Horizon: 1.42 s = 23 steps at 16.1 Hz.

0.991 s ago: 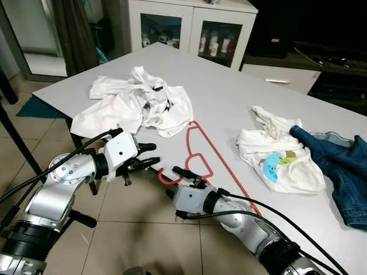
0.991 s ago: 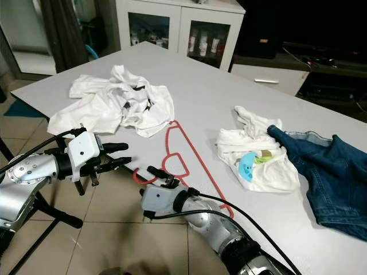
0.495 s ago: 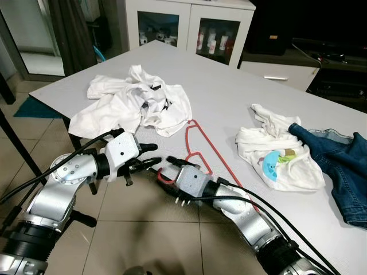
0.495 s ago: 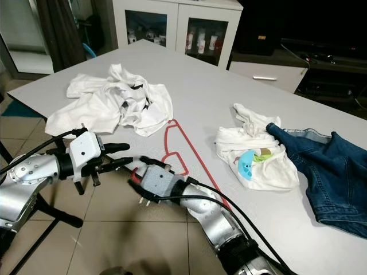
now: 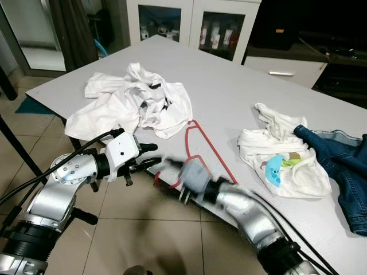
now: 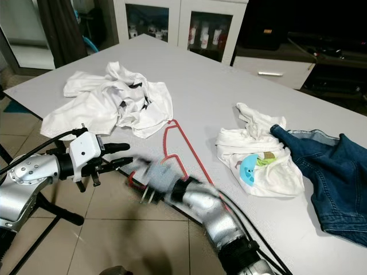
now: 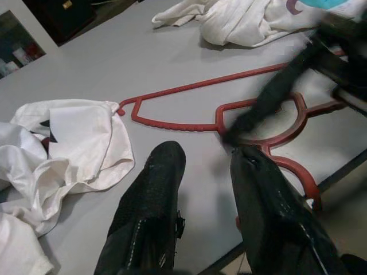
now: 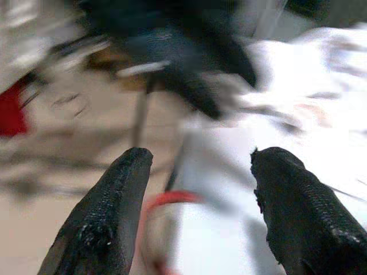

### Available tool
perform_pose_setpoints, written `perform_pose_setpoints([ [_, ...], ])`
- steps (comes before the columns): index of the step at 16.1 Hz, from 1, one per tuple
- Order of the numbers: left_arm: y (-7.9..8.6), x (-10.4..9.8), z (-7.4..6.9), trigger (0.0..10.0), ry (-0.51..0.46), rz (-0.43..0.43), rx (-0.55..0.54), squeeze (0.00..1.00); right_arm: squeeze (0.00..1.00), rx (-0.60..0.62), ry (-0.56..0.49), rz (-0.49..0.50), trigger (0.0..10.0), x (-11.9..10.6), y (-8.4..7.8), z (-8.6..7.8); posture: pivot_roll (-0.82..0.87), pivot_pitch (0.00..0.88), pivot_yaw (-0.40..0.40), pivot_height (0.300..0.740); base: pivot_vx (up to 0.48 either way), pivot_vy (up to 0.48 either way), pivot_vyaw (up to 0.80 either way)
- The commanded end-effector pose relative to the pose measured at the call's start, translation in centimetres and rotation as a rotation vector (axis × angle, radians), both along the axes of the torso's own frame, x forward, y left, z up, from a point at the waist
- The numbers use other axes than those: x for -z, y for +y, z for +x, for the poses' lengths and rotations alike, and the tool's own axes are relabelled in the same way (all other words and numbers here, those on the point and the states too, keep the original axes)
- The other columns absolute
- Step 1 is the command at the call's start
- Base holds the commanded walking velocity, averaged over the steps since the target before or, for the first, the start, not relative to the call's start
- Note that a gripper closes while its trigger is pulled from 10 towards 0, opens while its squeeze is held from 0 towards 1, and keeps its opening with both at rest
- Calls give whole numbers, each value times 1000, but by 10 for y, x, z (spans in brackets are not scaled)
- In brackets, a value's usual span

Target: Hang hanger

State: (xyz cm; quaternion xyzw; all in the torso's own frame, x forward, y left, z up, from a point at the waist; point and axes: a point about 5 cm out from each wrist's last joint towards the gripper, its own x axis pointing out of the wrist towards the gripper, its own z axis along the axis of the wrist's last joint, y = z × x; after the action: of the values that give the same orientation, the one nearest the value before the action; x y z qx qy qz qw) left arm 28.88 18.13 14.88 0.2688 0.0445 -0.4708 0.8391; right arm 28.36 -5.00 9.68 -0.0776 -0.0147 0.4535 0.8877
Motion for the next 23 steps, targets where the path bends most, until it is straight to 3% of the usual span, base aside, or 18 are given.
perform_pose_setpoints([
  [1,-4,0,0,10000,3,0,20,0,0,169,27,99,10000,-12,-25,19,106,20,-55,723,0,0,0],
  [2,-4,0,0,10000,4,0,20,0,0,188,33,108,10000,-13,-28,21,106,20,-55,723,0,0,0],
  [3,-5,0,1,10000,3,-1,21,0,0,238,50,112,4627,-12,-37,26,101,16,-55,723,0,0,0],
  [4,-5,0,1,10000,3,-2,21,0,0,250,53,108,4353,-12,-39,27,101,16,-55,723,0,0,0],
  [5,-6,0,2,10000,1,-3,23,0,0,290,56,62,4667,-7,-44,29,101,16,-55,723,0,0,0],
  [6,-7,-1,2,10000,0,-5,25,0,0,325,58,13,9765,-3,-48,31,101,16,-55,723,0,0,0],
  [9,-10,2,2,10000,7,-18,27,0,0,338,83,-15,10000,2,-46,31,100,8,-54,723,0,0,0],
  [11,-18,7,1,10000,18,-67,23,0,0,361,85,17,10000,3,-43,29,100,6,-53,723,0,0,0],
  [12,-24,6,5,10000,16,-189,-39,0,0,401,76,75,10000,-2,-44,27,101,5,-55,723,0,0,0],
  [14,-29,11,4,10000,25,-287,-93,0,0,432,57,107,10000,-5,-48,21,95,10,-56,723,0,0,0],
  [23,-41,24,-14,10000,87,-319,-62,0,0,494,41,126,10000,-5,-70,0,85,22,-58,723,0,0,0],
])
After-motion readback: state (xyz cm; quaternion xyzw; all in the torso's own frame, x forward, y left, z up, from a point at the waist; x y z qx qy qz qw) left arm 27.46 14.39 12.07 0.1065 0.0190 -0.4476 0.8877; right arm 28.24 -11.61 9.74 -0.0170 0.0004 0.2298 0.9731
